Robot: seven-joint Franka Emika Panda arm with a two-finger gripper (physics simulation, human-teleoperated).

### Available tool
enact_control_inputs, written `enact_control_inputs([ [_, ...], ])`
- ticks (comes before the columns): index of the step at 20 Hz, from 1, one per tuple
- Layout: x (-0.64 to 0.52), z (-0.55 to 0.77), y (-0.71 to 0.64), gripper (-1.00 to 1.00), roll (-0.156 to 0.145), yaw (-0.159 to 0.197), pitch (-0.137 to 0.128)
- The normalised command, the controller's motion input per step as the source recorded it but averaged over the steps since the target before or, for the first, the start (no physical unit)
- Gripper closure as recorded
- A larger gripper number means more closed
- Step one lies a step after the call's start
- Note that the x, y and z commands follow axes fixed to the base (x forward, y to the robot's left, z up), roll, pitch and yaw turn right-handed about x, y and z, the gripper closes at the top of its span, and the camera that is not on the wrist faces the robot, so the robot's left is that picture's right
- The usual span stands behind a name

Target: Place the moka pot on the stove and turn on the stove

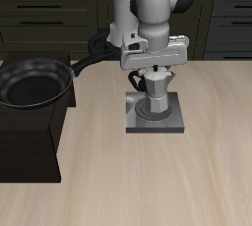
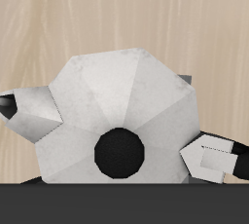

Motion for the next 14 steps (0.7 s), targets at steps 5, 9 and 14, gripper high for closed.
enact_control_inputs([
  [5, 0.02, -0.07, -0.08, 1.00, -0.011, -0.001, 0.011],
  [9, 0.03, -0.10, -0.03, 1.00, -0.014, 0.000, 0.011],
  [14, -0.01, -0.09, -0.06, 1.00, -0.018, -0.002, 0.018],
])
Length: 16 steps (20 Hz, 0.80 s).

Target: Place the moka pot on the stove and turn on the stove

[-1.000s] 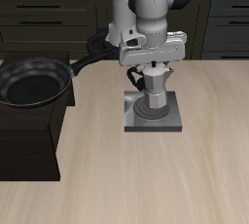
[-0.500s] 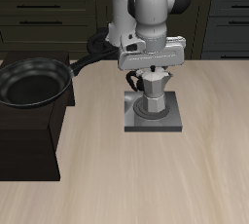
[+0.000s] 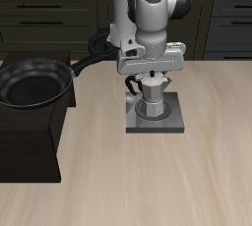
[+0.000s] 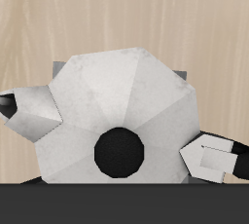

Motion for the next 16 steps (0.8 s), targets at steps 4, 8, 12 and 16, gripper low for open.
enact_control_inputs([
  [4, 0.02, -0.05, -0.08, 1.00, -0.011, -0.001, 0.019],
  [8, -0.01, 0.01, -0.01, 1.00, 0.012, -0.008, -0.006],
  [12, -0.08, -0.09, -0.01, 1.00, 0.005, -0.009, 0.016],
  [16, -0.17, -0.03, -0.02, 1.00, -0.003, 0.008, -0.015],
])
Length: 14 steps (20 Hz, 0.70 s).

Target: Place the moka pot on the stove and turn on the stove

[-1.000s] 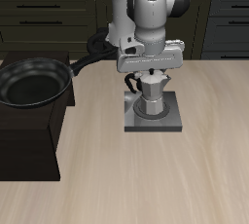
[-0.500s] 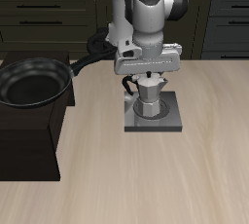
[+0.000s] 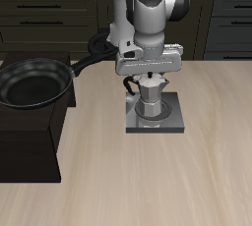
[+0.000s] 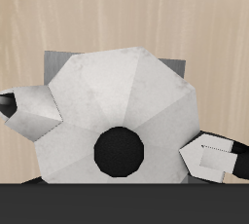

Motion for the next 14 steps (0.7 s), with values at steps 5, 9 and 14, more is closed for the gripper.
enact_control_inputs([
  [5, -0.06, 0.02, -0.04, 1.00, -0.004, -0.010, 0.000],
  [9, -0.17, 0.00, -0.13, 1.00, -0.003, 0.009, -0.020],
  [14, -0.12, -0.04, -0.10, 1.00, 0.000, -0.002, 0.002],
])
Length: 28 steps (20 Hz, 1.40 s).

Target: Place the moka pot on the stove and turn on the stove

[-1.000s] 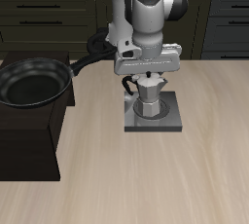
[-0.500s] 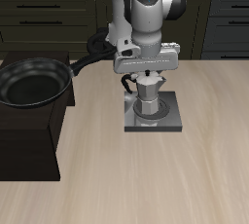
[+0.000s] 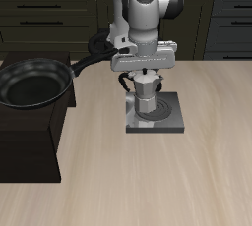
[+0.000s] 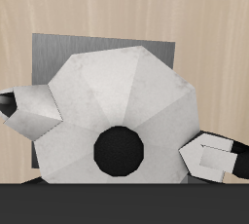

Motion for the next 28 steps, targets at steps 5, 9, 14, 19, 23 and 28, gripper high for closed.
enact_control_inputs([
  [5, -0.08, -0.04, -0.06, 1.00, -0.005, -0.009, 0.006],
  [9, -0.19, 0.04, 0.08, 1.00, 0.030, 0.021, -0.025],
  [14, -0.09, 0.01, 0.06, 1.00, 0.032, 0.001, -0.001],
  [19, -0.04, -0.01, 0.15, 1.00, 0.030, 0.010, -0.003],
  [23, 0.07, -0.03, 0.01, 1.00, 0.000, 0.011, 0.001],
  [28, 0.08, -0.04, 0.02, 1.00, -0.007, -0.003, 0.012],
])
